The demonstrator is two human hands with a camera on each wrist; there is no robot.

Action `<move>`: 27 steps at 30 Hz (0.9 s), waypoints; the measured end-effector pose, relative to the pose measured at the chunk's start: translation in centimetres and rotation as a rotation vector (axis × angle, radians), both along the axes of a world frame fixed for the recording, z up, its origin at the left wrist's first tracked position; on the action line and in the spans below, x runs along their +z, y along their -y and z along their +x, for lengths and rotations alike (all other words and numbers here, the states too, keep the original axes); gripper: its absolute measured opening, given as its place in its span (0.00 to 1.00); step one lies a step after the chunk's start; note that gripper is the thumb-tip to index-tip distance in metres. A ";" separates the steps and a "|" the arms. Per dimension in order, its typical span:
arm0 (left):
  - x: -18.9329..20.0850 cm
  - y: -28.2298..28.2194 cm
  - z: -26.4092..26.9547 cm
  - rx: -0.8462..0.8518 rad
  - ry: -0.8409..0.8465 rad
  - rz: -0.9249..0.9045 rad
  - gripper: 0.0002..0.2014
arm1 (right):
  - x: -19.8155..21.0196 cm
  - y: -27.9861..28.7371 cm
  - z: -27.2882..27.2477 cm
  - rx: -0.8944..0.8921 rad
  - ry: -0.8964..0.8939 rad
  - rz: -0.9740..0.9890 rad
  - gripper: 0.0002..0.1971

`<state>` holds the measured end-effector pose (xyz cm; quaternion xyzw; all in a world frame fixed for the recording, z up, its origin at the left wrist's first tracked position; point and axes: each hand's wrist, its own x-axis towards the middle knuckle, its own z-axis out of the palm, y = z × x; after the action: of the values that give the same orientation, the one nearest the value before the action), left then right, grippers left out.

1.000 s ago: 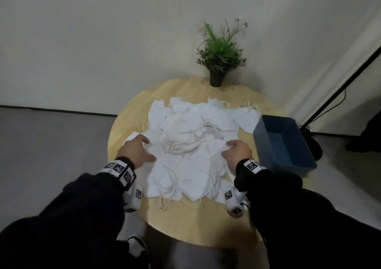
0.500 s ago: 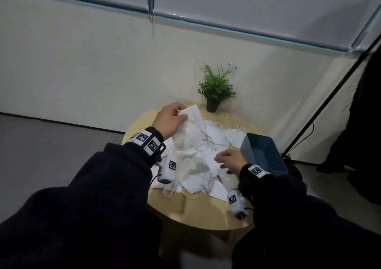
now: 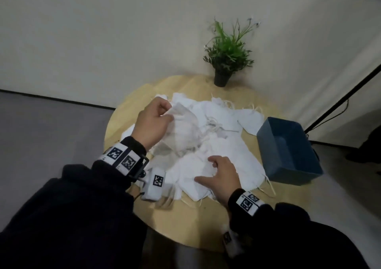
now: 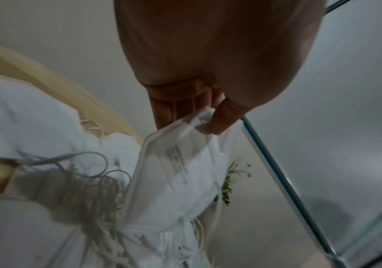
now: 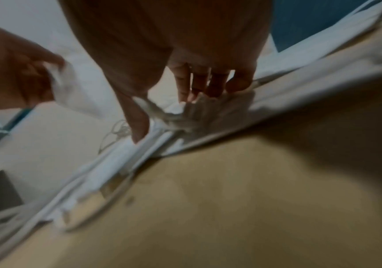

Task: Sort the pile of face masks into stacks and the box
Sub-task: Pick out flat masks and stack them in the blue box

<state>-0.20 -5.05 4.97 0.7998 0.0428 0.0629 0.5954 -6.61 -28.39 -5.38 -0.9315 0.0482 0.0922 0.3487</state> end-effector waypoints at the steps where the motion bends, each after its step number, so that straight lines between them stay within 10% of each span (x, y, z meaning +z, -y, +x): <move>1: -0.4 -0.4 0.5 0.034 -0.028 -0.002 0.08 | -0.1 -0.2 0.7 0.029 -0.008 -0.068 0.35; 5: -1.3 -0.2 1.7 0.105 -0.039 -0.039 0.10 | 1.2 -0.2 2.8 0.022 0.004 -0.005 0.15; 11: -1.7 0.7 1.3 0.093 -0.028 -0.021 0.14 | 5.8 3.3 3.7 0.233 -0.065 0.761 0.13; 19: -1.2 7.7 -3.1 -0.291 -0.129 -0.233 0.14 | 6.5 2.6 3.6 -0.124 0.325 0.708 0.14; 27: -2.1 6.7 -2.8 -0.238 -0.003 -0.165 0.16 | 6.5 3.2 2.8 0.035 -0.021 0.858 0.24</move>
<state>-3.01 -11.75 2.84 0.7477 -0.0464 -0.0132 0.6623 -3.80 -31.62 1.09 -0.7016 -0.0070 0.1193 0.7025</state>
